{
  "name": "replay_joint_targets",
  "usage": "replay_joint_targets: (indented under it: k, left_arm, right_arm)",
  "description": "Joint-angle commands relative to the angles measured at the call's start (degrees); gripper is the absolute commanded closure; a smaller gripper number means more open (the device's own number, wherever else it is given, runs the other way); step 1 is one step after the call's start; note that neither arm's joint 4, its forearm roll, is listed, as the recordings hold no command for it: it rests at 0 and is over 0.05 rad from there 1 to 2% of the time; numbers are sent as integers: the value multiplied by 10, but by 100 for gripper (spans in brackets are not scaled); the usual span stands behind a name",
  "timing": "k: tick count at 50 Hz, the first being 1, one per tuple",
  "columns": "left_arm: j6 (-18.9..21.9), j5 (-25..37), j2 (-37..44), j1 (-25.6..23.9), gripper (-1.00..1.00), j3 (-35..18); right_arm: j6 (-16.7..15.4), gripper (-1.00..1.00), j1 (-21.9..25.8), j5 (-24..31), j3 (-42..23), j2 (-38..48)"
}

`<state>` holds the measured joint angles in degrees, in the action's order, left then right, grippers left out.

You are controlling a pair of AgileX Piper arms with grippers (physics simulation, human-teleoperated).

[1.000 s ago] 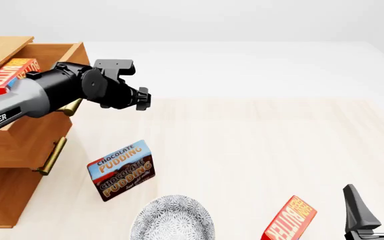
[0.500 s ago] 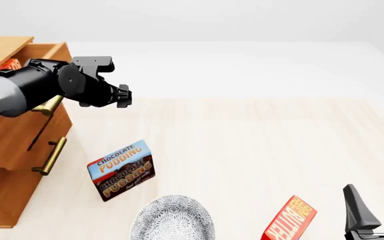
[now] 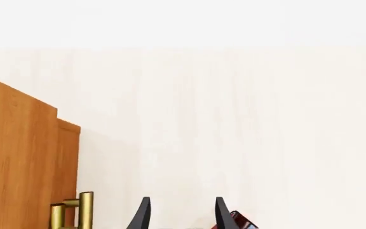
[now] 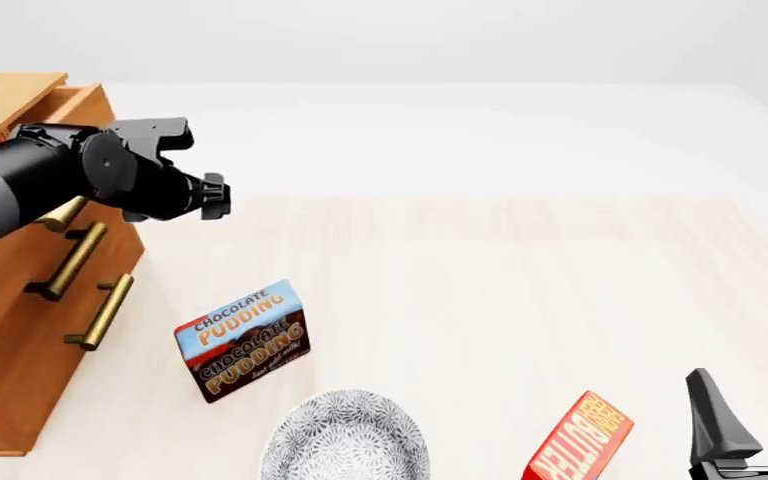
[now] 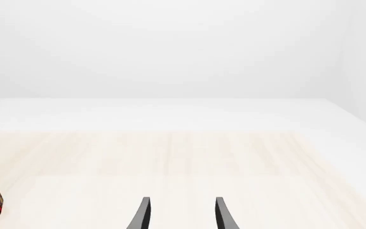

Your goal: Put the butter at the front in the top drawer of the cabinet and close it.

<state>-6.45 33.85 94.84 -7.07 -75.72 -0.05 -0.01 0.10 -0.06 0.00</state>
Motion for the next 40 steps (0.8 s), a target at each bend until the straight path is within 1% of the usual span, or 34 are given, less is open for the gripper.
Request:
replay_joint_targets:
  k: [1,5,12,19,28,33,34,37,39,40]
  left_arm:
    - [1,2,-9,25,-100,11]
    - [6,2,-8,34,-100,13]
    - [-1,-1,-25,48,-100,24]
    - [8,5,-35,70,-100,24]
    - [5,3,-35,79,-100,28]
    - [1,-12,-38,89,-100,48]
    - [-6,-16,-40,88,-100,53]
    - [-4,-26,-40,98,-100,68]
    - [-11,-28,-47,101,-100,71]
    - [-5,-31,-48,109,-100,75]
  right_arm:
    - [0,-100,0,-2,0,0]
    - [0,-100,0,-2,0,0]
    - [0,-100,0,-2,0,0]
    - [0,-100,0,-2,0,0]
    - [0,-100,0,-2,0,0]
    - [0,-100,0,-2,0,0]
    - [0,-100,0,-2,0,0]
    - [0,-100,0,-2,0,0]
    - [0,-100,0,-2,0,0]
    - [1,-100,0,-2,0,0]
